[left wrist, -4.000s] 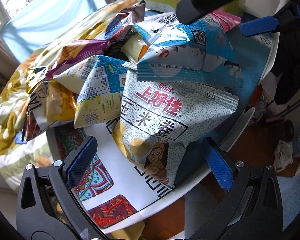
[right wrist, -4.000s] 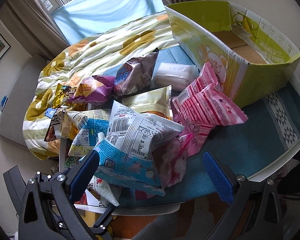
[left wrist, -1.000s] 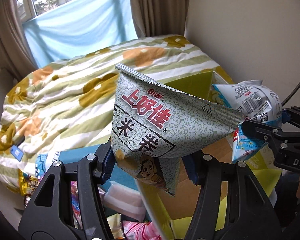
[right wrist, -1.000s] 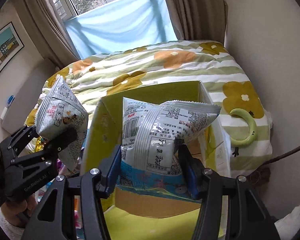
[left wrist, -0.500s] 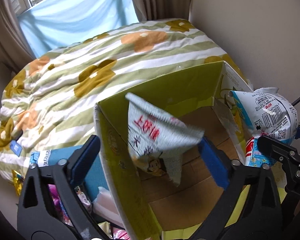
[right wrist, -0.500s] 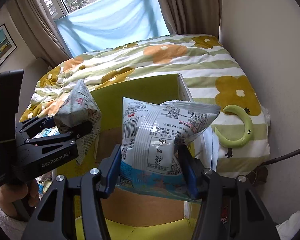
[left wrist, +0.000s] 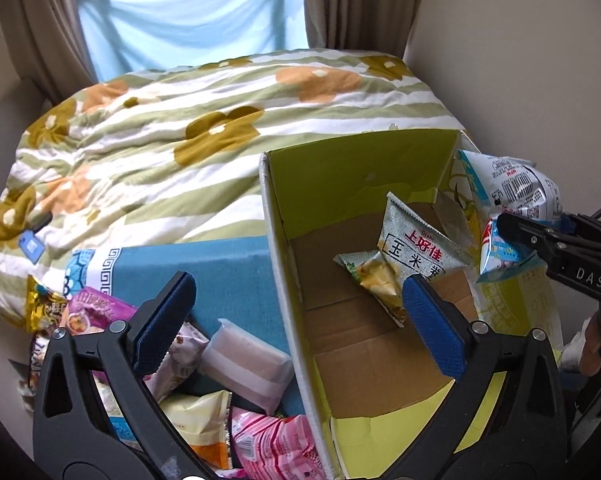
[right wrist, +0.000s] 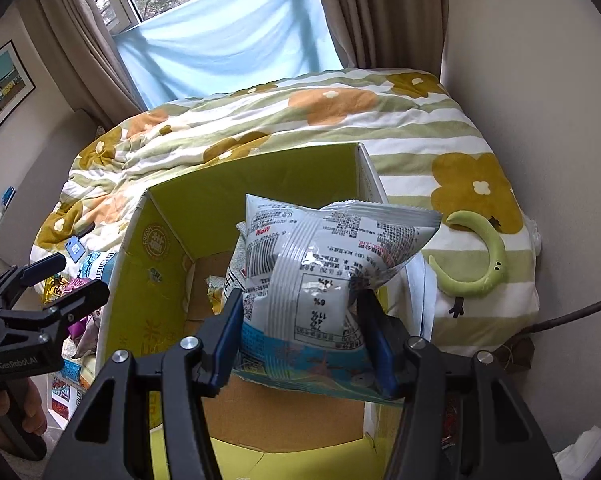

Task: Organize snacks
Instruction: 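Open both tools to drop the bags into the box and withdraw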

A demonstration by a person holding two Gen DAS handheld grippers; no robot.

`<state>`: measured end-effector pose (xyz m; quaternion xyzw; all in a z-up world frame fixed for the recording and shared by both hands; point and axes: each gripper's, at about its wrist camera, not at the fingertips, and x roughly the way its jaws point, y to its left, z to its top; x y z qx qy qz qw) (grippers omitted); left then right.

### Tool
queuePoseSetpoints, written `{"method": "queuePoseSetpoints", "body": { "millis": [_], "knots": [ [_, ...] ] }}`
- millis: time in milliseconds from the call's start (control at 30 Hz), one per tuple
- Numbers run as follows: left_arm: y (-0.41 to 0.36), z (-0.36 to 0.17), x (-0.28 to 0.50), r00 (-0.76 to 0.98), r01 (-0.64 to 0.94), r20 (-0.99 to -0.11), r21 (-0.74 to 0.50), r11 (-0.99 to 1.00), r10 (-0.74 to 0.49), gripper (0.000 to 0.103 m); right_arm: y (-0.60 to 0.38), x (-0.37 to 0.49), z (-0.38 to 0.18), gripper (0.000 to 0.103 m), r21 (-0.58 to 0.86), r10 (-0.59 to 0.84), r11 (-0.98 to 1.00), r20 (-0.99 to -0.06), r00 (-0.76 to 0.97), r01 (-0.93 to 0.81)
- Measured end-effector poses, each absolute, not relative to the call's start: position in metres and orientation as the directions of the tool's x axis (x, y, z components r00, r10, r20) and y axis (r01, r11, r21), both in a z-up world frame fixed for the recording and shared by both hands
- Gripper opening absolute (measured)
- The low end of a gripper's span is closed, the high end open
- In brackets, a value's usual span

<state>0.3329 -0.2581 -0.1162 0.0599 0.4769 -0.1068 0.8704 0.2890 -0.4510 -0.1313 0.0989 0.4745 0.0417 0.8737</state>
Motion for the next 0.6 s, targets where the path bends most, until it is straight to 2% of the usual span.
{"method": "queuePoseSetpoints", "body": {
  "millis": [267,300,367,400,433,600],
  "knots": [
    [-0.244,-0.114,0.316,0.544,0.187,-0.835,0.020,0.982,-0.086,0.102,-0.448,0.323,-0.128,0.055,0.219,0.195,0.975,-0.792,0.578,-0.029],
    [-0.242,-0.114,0.314,0.546,0.177,-0.834,0.019,0.984,-0.082,0.102,-0.448,0.328,-0.130,0.058,0.226,0.205,0.973,-0.788,0.580,-0.038],
    [-0.238,-0.114,0.309,0.544,0.163,-0.835,0.011,0.987,-0.081,0.102,-0.450,0.333,-0.134,0.078,0.233,0.210,0.972,-0.783,0.585,-0.038],
    [-0.237,-0.114,0.306,0.541,0.161,-0.837,0.007,0.987,-0.082,0.102,-0.451,0.334,-0.135,0.097,0.233,0.207,0.972,-0.781,0.589,-0.033],
    [-0.236,-0.114,0.302,0.539,0.161,-0.838,0.005,0.987,-0.084,0.102,-0.451,0.332,-0.136,0.102,0.235,0.208,0.972,-0.778,0.593,-0.034],
    [-0.231,-0.111,0.288,0.546,0.146,-0.834,0.006,0.989,-0.075,0.102,-0.455,0.310,-0.134,0.102,0.229,0.208,0.972,-0.771,0.602,-0.042]
  ]
}}
